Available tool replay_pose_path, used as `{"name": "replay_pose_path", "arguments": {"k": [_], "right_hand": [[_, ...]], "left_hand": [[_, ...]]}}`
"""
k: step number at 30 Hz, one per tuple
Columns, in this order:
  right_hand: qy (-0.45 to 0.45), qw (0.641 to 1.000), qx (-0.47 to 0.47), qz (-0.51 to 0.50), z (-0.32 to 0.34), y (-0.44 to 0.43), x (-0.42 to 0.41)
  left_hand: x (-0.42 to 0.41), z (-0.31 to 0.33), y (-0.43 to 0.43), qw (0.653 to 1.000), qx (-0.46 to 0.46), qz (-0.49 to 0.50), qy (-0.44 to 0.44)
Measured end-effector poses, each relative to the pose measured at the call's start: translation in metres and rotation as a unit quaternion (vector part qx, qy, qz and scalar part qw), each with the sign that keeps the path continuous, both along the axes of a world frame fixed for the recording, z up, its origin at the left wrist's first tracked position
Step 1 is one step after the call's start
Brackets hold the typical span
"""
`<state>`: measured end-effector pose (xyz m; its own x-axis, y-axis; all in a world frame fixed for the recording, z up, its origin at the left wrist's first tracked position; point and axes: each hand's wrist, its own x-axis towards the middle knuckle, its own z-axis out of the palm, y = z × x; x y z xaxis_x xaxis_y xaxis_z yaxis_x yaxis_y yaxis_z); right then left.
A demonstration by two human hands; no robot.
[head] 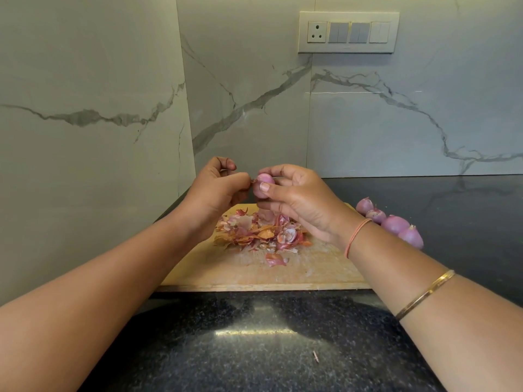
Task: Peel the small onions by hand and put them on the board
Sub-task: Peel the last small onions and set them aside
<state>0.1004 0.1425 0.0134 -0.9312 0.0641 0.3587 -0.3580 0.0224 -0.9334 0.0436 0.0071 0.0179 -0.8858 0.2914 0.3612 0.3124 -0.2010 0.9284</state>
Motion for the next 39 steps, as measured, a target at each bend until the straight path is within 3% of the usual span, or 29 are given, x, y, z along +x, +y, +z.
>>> {"name": "replay_pose_path", "arguments": {"k": [5,10,12,14,17,19,21,27,32,39], "right_hand": [[-0.006,0.996,-0.082,0.046,0.002,-0.002,0.000],[-0.003,0.993,-0.088,0.077,0.003,-0.003,0.002],[0.002,0.993,-0.088,0.077,0.005,-0.004,0.003],[0.009,0.993,-0.096,0.068,0.008,-0.003,0.004],[0.022,0.999,0.020,-0.033,0.009,0.001,0.006],[0.030,0.979,0.153,-0.131,0.010,0.003,0.006],[0.021,0.962,0.202,-0.181,0.012,0.006,0.008],[-0.030,0.958,0.204,-0.197,0.017,0.017,0.023],[-0.020,0.952,0.185,-0.242,0.025,0.031,0.059],[-0.068,0.915,0.229,-0.324,0.026,0.078,0.122]], "left_hand": [[0.002,0.004,0.000,0.993,0.069,-0.057,-0.082],[0.006,0.008,-0.001,0.991,0.084,-0.060,-0.089],[0.003,0.007,-0.002,0.994,0.067,-0.036,-0.078],[-0.005,0.004,-0.006,0.999,-0.010,0.037,-0.038],[-0.009,-0.001,-0.011,0.976,-0.154,0.131,0.078],[-0.007,-0.006,-0.010,0.967,-0.186,0.140,0.106],[-0.007,-0.009,-0.010,0.963,-0.200,0.147,0.108],[-0.006,-0.007,-0.010,0.949,-0.219,0.174,0.145],[0.001,-0.002,-0.015,0.945,-0.175,0.222,0.164],[0.012,0.000,-0.018,0.946,-0.163,0.229,0.162]]}}
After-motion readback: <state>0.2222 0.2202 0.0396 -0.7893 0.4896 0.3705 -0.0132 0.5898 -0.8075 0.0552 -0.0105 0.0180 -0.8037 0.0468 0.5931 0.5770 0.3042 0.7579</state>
